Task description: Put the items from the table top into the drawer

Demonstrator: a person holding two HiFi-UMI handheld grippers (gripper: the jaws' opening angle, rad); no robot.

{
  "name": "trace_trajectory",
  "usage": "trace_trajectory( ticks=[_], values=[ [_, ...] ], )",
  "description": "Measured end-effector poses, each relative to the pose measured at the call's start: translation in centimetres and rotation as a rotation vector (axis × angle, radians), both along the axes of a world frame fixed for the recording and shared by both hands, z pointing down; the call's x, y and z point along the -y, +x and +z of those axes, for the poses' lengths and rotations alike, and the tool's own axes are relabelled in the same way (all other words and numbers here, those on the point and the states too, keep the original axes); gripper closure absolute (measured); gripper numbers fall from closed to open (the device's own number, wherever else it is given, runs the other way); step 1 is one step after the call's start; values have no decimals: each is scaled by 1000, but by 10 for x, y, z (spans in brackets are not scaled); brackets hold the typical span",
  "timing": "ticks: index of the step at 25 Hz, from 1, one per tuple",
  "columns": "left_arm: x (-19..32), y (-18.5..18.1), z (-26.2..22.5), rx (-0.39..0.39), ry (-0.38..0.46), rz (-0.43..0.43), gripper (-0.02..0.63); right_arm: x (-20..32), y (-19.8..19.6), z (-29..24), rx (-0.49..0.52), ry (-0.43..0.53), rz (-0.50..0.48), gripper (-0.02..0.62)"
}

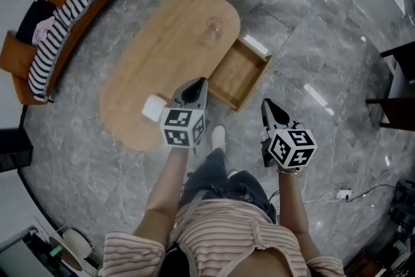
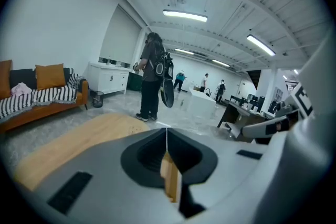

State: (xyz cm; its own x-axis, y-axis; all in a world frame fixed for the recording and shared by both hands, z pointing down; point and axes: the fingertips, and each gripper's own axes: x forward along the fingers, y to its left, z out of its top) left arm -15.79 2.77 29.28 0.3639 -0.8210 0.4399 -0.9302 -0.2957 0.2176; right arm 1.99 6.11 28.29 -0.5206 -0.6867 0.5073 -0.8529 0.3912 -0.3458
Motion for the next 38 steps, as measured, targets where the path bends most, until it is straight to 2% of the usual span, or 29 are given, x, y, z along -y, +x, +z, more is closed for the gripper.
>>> trace_trajectory(
  ticks=[11, 24, 27, 38],
  values=[
    [53, -13, 37, 17, -45, -21, 591, 37, -15, 18, -61, -42, -34, 586],
    [108, -13, 103, 54, -159, -127, 589, 99, -15, 53, -82, -88, -156, 586],
    [131, -4, 117, 77, -182, -147, 545, 122, -3, 61, -80, -95, -183, 586],
    [210, 10, 207, 177, -298, -270, 479, 194, 28, 127, -80, -181, -322, 586]
  ],
)
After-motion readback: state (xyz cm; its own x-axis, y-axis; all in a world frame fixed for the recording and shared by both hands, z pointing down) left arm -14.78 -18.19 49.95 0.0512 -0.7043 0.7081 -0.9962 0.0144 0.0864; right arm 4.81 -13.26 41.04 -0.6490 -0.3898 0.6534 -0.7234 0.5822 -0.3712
